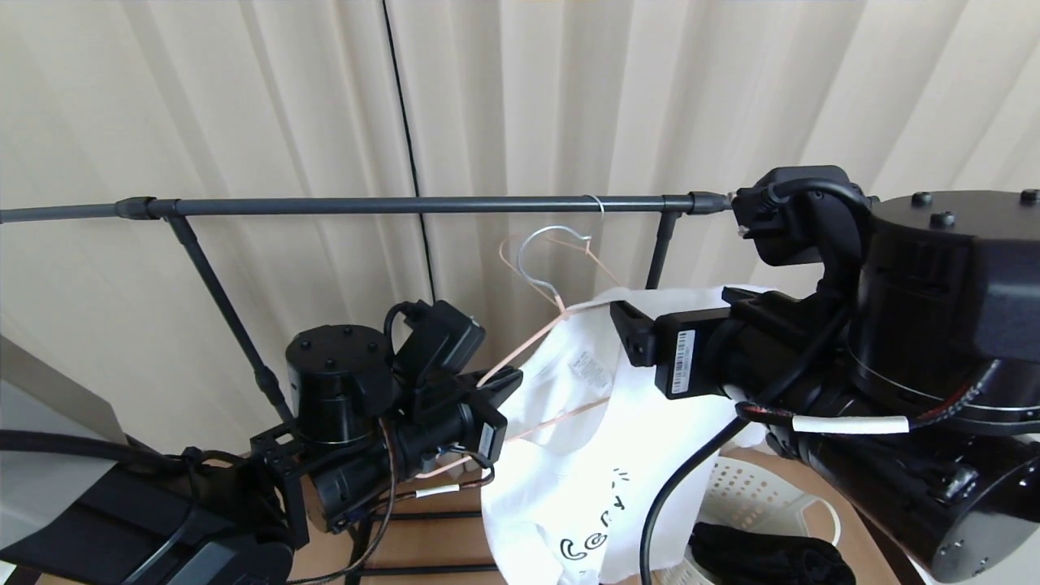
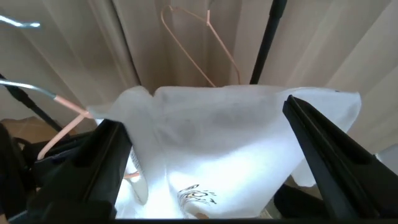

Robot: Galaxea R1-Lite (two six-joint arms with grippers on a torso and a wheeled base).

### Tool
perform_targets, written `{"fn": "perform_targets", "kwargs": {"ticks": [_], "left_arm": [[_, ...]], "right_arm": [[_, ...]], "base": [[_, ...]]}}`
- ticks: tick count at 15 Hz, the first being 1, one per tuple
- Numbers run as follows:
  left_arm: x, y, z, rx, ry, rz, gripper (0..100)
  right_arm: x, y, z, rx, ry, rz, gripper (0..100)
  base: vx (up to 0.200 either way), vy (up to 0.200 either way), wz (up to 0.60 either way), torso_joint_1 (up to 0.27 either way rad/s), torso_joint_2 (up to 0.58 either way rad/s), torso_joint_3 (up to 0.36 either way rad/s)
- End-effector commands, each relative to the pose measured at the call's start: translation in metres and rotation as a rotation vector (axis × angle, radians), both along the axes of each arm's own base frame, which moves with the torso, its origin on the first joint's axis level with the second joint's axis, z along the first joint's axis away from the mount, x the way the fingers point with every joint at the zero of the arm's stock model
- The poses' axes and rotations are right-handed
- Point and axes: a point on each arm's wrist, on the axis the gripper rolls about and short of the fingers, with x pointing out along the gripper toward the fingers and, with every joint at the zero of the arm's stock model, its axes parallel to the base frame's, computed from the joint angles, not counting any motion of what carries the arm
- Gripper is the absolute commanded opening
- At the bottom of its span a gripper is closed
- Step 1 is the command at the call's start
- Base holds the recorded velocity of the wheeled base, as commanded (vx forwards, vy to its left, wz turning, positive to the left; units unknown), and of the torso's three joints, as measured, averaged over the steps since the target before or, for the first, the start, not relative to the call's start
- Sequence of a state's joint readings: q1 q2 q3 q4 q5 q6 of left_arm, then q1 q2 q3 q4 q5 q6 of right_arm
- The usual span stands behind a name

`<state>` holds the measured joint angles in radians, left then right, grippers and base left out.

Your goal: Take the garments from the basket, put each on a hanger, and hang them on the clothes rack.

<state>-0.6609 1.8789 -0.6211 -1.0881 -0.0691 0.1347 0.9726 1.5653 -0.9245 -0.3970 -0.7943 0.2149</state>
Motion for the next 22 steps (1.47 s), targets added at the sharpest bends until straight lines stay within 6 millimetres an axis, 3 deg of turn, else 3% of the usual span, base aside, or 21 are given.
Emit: {"fn": "perform_targets", "kwargs": {"ticks": [1, 7, 10, 14, 16, 19, 20, 22], "left_arm": [[0.006, -0.002, 0.005, -0.024, -0.029, 0.005, 0], [0.001, 0.013, 0.002, -0.028, -0.038, 0.027, 0], [-0.008, 0.021, -0.005, 0.003, -0.021, 0.017, 0], [-0.021, 0.038, -0.019, 0.06, 0.011, -0.06, 0], [-0.026, 0.05, -0.025, 0.099, -0.027, -0.109, 0], [-0.033, 0.054, -0.031, 0.113, -0.018, -0.137, 0], [-0.037, 0.055, -0.033, 0.113, -0.015, -0.146, 0], [-0.037, 0.054, -0.032, 0.115, -0.026, -0.153, 0]], "right_arm": [[-0.004, -0.003, -0.004, -0.004, 0.013, 0.038, 100], [-0.025, -0.033, 0.007, -0.035, -0.008, 0.228, 100], [-0.038, -0.067, -0.001, -0.172, -0.034, 0.399, 100], [-0.01, -0.101, -0.007, -0.263, -0.001, 0.475, 100], [0.004, -0.123, 0.002, -0.432, 0.06, 0.642, 100], [0.024, -0.123, 0.011, -0.553, 0.184, 0.83, 100], [0.044, -0.118, 0.009, -0.636, 0.251, 0.898, 100], [0.065, -0.109, 0.008, -0.64, 0.308, 0.972, 100]], "base": [[0.0, 0.0, 0.0, 0.0, 0.0, 0.0], [0.0, 0.0, 0.0, 0.0, 0.0, 0.0], [0.0, 0.0, 0.0, 0.0, 0.0, 0.0], [0.0, 0.0, 0.0, 0.0, 0.0, 0.0], [0.0, 0.0, 0.0, 0.0, 0.0, 0.0], [0.0, 0.0, 0.0, 0.0, 0.0, 0.0], [0.0, 0.0, 0.0, 0.0, 0.0, 0.0], [0.0, 0.0, 0.0, 0.0, 0.0, 0.0]]}}
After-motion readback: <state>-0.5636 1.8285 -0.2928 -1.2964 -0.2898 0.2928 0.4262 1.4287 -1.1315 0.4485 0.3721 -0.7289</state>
